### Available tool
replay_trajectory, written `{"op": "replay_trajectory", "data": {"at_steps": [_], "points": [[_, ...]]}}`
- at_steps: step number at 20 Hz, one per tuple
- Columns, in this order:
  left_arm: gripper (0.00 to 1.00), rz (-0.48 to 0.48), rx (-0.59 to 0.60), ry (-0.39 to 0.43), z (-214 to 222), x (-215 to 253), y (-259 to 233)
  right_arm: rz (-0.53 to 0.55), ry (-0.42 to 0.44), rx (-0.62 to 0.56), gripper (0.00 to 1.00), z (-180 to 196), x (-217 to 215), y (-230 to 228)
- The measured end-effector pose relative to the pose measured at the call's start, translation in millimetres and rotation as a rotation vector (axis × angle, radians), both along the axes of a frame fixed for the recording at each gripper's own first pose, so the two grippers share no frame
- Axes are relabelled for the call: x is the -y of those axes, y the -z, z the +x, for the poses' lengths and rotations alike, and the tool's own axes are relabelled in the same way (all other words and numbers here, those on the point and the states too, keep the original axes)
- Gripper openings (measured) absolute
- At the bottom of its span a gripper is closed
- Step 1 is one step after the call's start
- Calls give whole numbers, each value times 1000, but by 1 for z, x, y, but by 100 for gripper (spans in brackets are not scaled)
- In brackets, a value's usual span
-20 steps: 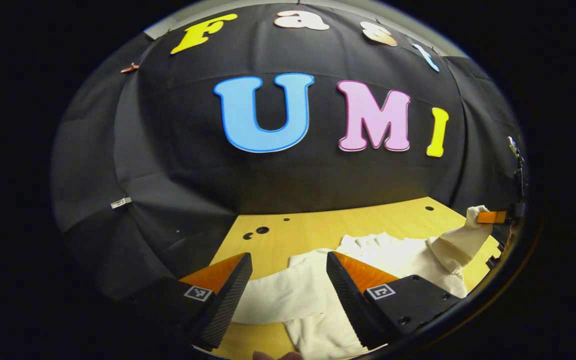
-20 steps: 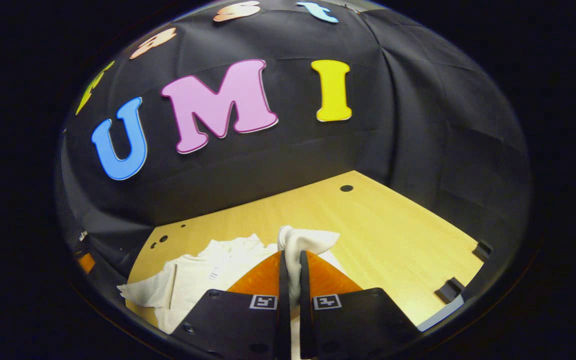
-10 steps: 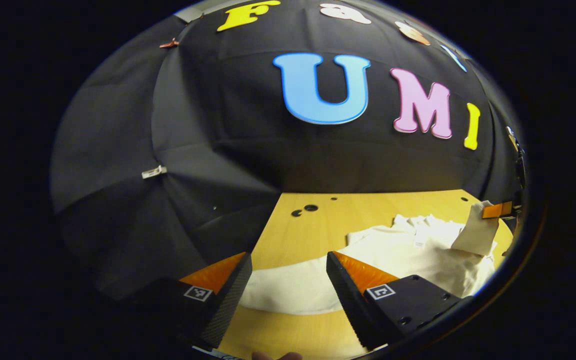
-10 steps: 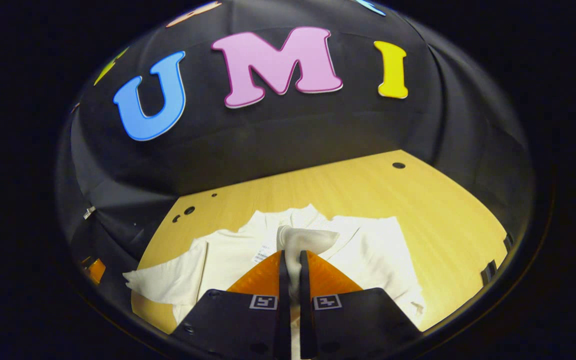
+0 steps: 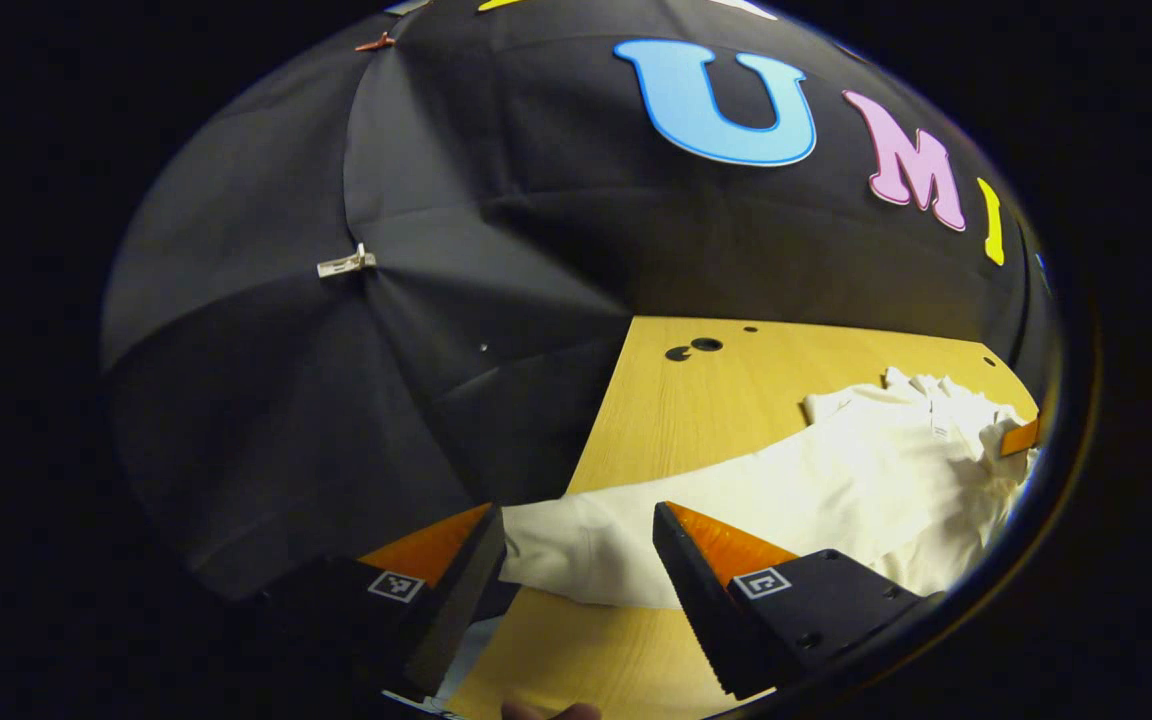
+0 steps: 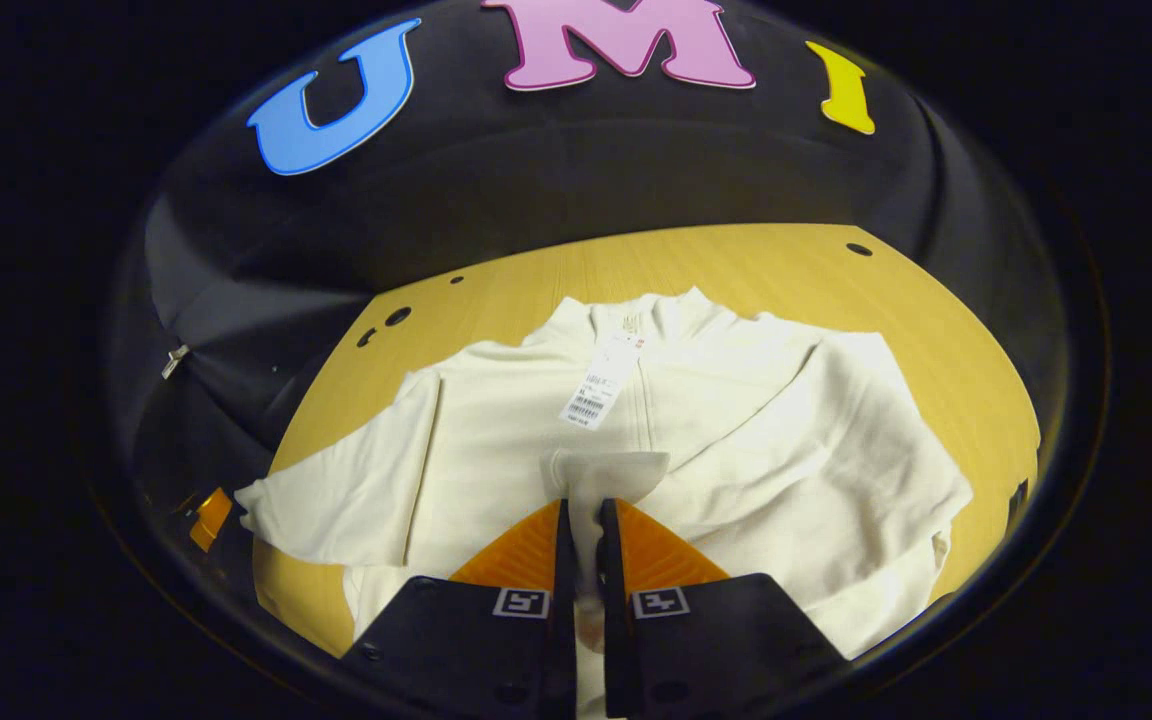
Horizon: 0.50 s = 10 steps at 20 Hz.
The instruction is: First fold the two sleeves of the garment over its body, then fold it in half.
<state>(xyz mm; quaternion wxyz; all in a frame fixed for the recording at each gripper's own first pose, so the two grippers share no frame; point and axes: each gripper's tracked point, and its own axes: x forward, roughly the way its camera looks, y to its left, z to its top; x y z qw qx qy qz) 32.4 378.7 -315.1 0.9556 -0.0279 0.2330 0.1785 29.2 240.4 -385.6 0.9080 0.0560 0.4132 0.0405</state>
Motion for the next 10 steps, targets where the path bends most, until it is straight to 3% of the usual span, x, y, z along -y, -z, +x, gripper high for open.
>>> {"op": "replay_trajectory", "data": {"at_steps": [4, 5, 6, 8, 10], "points": [[98, -51, -53, -1, 5, -4, 29, 29, -47, -87, 25, -20, -19, 19], [98, -71, -65, -4, 6, -5, 36, 46, -52, -96, 13, -24, -24, 20], [96, -91, -79, -9, 6, -5, 44, 62, -54, -101, 34, -25, -28, 22], [96, -117, -97, -21, 7, -5, 53, 89, -62, -106, 52, -28, -35, 19], [97, -122, -111, -13, 10, -5, 58, 116, -83, -108, 63, -34, -42, 11]]}}
